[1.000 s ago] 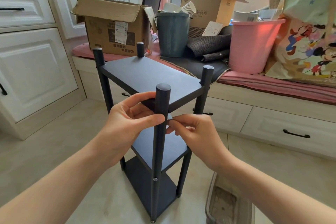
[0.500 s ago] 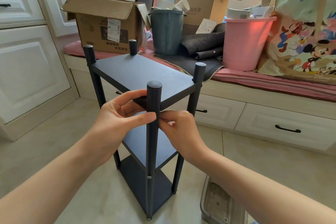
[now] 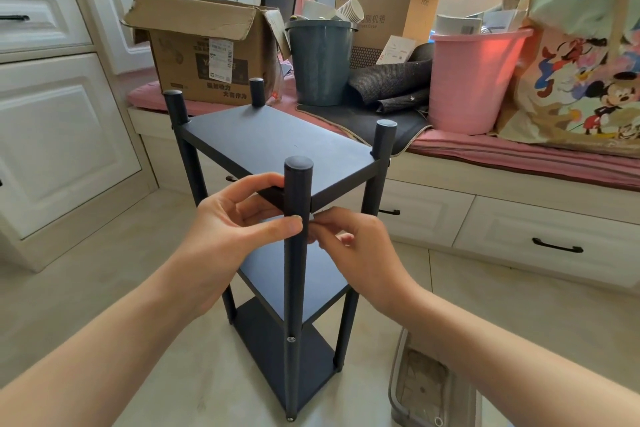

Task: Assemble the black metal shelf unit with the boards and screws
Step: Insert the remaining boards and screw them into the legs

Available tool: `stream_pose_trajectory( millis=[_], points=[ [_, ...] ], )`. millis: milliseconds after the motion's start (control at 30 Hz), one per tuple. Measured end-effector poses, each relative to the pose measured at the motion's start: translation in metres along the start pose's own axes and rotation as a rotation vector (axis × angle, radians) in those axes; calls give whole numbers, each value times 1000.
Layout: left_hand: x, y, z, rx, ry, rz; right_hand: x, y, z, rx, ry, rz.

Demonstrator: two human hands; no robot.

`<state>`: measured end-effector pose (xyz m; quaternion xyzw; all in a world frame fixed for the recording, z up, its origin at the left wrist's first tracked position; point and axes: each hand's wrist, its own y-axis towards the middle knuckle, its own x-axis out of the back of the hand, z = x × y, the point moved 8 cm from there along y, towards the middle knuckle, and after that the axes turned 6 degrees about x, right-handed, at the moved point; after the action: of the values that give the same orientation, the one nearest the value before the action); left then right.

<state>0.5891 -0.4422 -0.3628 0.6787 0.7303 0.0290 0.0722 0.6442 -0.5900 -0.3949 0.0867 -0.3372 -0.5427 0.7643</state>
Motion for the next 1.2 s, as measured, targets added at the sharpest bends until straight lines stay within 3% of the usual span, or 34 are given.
stream_pose_trajectory(
  millis=[500, 1200],
  points=[
    [-1, -2, 2, 19, -22, -34, 30, -1, 13, 88, -106, -68],
    [-4, -2, 0, 15, -47, -28, 12, -1, 0, -1, -72, -47]
  ],
)
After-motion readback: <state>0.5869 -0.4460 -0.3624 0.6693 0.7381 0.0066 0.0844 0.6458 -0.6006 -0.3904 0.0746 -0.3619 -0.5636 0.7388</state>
